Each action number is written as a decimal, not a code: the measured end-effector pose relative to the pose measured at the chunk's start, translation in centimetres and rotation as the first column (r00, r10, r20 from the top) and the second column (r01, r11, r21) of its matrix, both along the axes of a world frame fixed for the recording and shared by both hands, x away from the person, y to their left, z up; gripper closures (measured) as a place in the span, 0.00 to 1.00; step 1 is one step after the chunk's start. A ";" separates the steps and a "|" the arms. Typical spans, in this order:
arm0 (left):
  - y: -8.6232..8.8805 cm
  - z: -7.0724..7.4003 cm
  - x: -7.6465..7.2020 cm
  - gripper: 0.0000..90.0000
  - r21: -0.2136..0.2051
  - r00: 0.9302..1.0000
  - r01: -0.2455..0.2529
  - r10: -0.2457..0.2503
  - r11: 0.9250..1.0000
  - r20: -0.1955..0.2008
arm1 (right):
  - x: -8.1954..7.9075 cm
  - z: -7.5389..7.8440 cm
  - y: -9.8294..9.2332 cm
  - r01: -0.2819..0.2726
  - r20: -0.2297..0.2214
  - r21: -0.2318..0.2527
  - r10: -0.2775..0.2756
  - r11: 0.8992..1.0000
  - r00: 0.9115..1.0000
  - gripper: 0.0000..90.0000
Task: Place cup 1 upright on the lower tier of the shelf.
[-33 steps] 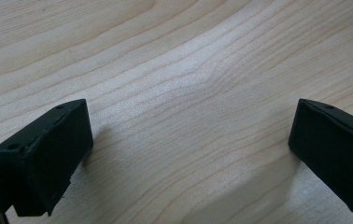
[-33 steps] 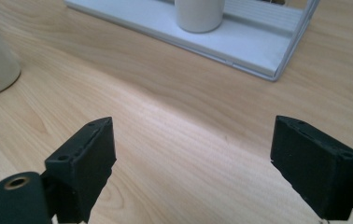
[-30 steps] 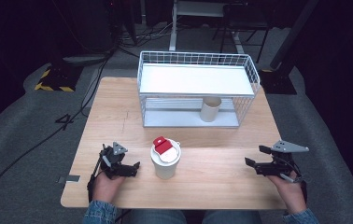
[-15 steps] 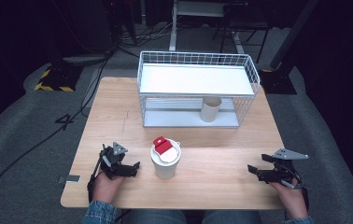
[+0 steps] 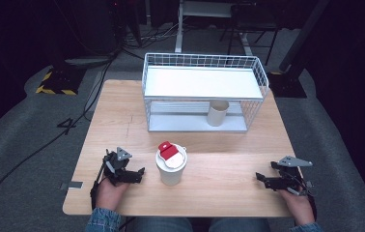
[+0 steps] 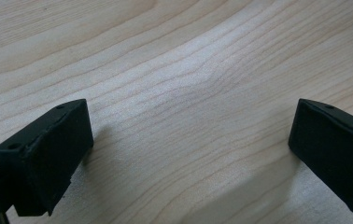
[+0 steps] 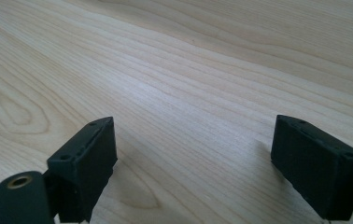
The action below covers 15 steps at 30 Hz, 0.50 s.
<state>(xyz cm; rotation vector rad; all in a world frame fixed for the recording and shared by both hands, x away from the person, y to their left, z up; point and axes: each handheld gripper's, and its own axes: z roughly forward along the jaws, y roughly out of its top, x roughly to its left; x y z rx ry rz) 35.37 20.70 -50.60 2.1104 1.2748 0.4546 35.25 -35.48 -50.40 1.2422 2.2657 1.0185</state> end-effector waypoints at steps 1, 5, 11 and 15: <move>0.0 0.0 0.0 0.01 0.000 1.000 0.000 0.000 1.000 0.000 | 0.0 0.0 0.1 0.000 0.008 -0.016 0.000 1.000 1.000 0.16; -0.1 0.0 -0.1 0.01 -0.004 1.000 -0.005 0.005 1.000 -0.002 | 0.0 0.0 0.1 0.004 0.010 -0.032 -0.004 0.999 1.000 0.16; -0.1 0.0 -0.1 0.01 -0.003 1.000 -0.003 0.003 1.000 -0.002 | 0.0 0.0 0.1 0.004 0.010 -0.032 -0.004 0.999 1.000 0.16; -0.1 0.0 -0.2 0.01 -0.002 1.000 -0.006 0.006 1.000 0.000 | 0.0 0.0 0.1 0.004 0.011 -0.032 -0.004 0.999 1.000 0.16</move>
